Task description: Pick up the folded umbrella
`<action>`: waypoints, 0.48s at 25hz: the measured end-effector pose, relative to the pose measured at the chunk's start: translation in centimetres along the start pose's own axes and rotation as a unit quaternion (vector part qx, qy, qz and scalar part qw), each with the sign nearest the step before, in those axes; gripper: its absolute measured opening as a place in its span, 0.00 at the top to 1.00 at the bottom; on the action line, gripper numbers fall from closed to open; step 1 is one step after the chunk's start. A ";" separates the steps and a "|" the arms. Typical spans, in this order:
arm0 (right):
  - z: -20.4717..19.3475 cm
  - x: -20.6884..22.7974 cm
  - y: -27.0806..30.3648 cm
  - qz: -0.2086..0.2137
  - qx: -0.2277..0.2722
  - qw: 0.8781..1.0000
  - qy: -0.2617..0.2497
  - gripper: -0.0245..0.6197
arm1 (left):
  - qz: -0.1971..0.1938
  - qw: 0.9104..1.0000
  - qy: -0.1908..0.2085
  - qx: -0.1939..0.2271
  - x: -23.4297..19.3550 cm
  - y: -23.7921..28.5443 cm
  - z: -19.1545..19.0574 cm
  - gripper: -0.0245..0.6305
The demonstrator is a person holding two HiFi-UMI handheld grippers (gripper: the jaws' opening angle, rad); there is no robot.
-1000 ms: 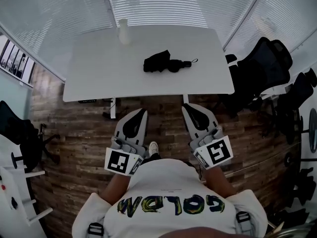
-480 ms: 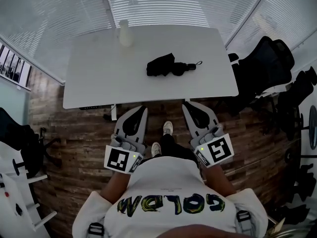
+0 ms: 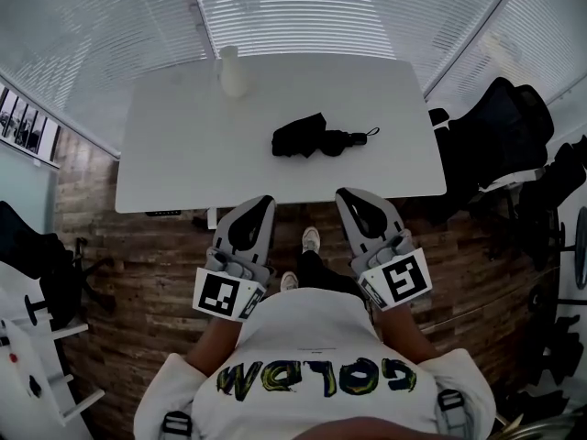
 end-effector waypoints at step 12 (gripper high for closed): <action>-2.0 11.1 5.5 0.011 0.003 1.000 -0.004 0.95 | 0.004 1.000 0.011 -0.009 -2.4 11.6 -4.0 0.95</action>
Point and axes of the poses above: the fingertips, and each gripper's own axes: y forward along the fingers, x to its right, z out of its top, the point moved 2 cm from there along -y, backward along the fingers, and after that the axes turned 15 degrees about x, right-handed, at the moved point
